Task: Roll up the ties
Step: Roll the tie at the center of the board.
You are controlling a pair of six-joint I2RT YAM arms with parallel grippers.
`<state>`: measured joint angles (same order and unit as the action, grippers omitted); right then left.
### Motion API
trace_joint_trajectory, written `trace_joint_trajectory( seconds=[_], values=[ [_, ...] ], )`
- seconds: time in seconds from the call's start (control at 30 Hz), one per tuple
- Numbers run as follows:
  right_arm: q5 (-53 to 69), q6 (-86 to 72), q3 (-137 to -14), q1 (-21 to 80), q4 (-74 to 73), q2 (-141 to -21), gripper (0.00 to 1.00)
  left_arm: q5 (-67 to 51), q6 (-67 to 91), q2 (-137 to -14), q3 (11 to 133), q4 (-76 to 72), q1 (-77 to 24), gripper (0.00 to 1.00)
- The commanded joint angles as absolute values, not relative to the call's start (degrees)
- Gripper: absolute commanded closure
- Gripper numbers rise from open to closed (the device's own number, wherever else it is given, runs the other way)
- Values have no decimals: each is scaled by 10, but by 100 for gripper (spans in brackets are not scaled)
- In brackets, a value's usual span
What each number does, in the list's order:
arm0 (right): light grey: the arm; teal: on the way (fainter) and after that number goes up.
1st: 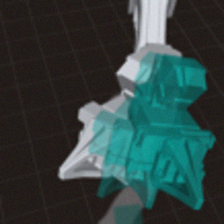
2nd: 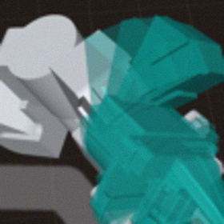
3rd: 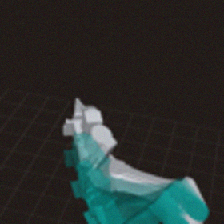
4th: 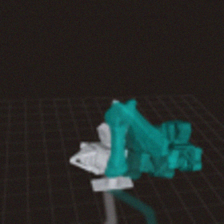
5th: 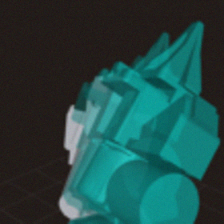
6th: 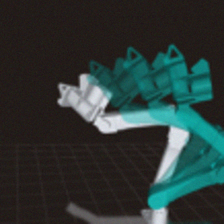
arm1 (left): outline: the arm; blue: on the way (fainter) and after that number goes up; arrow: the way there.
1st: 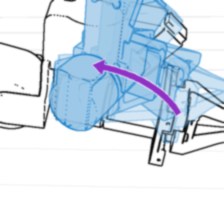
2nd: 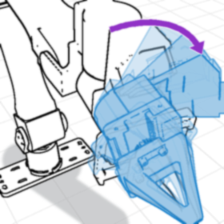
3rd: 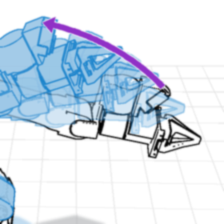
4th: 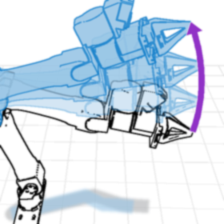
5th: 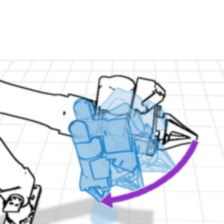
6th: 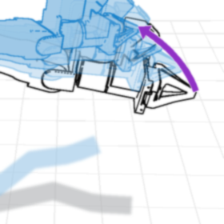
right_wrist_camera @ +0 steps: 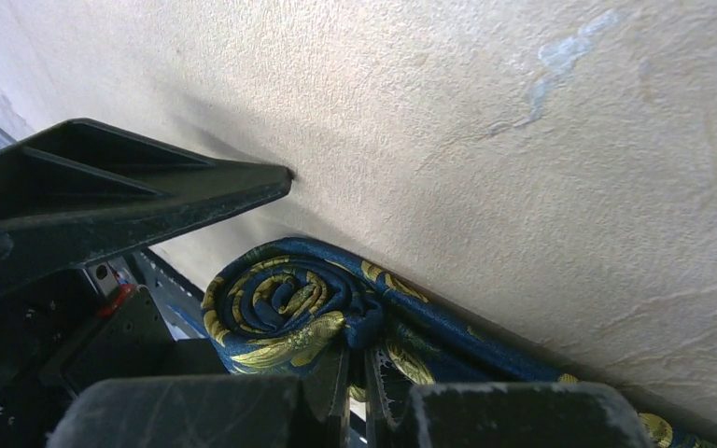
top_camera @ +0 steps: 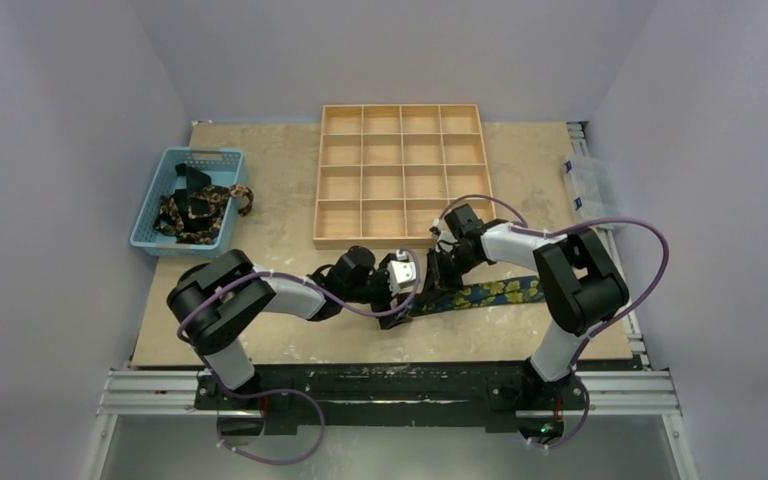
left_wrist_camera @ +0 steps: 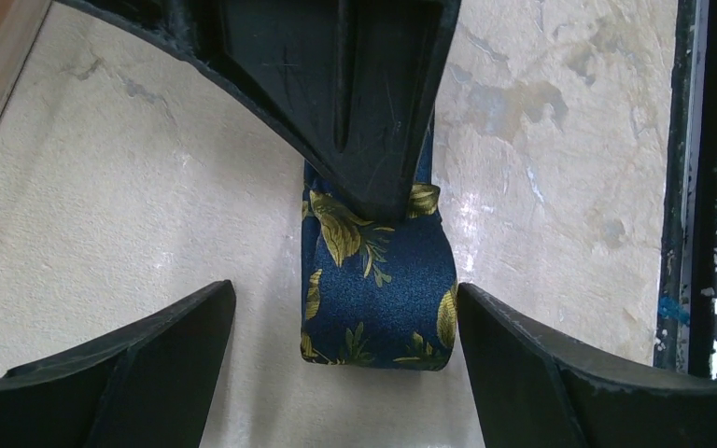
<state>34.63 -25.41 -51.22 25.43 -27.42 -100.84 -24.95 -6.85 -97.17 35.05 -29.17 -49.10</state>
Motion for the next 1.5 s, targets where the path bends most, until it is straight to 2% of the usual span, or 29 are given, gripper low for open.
trace_joint_trajectory(
  seconds=[0.0, 0.1, 0.17, 0.2, 0.33, 0.5, 0.67, 0.73, 0.83, 0.97, 1.13, 1.37, 1.43, 1.47],
  values=[
    [204, -224, -515, 266, -236, -1079, 100, -266, -98, -977, 335, -333, -489, 22],
    [213, -236, -498, 267, -224, -1064, 100, -264, -107, -982, 330, -332, -489, 40],
    [219, -244, -488, 267, -212, -1048, 100, -259, -105, -981, 326, -335, -490, 46],
    [220, -249, -480, 268, -205, -1034, 100, -258, -103, -979, 323, -340, -491, 46],
    [219, -258, -471, 270, -195, -1012, 100, -243, -104, -977, 314, -365, -504, 32],
    [216, -258, -455, 270, -177, -998, 100, -243, -105, -1000, 324, -382, -509, 40],
    [231, -250, -455, 272, -173, -997, 99, -220, -115, -991, 325, -337, -512, 67],
    [242, -252, -454, 272, -179, -974, 89, -198, -127, -963, 323, -290, -513, 83],
    [258, -263, -459, 272, -202, -918, 70, -175, -156, -920, 326, -196, -513, 93],
    [275, -282, -473, 271, -228, -853, 56, -167, -178, -907, 354, -101, -513, 93],
    [326, -329, -465, 278, -171, -847, 49, -171, -175, -939, 393, -55, -518, 87],
    [352, -352, -466, 303, -123, -902, 49, -164, -164, -948, 403, -50, -523, 77],
    [348, -351, -466, 304, -117, -912, 55, -162, -163, -951, 406, -50, -524, 76],
    [343, -350, -467, 304, -118, -915, 62, -161, -162, -952, 407, -50, -525, 76]
  ],
)
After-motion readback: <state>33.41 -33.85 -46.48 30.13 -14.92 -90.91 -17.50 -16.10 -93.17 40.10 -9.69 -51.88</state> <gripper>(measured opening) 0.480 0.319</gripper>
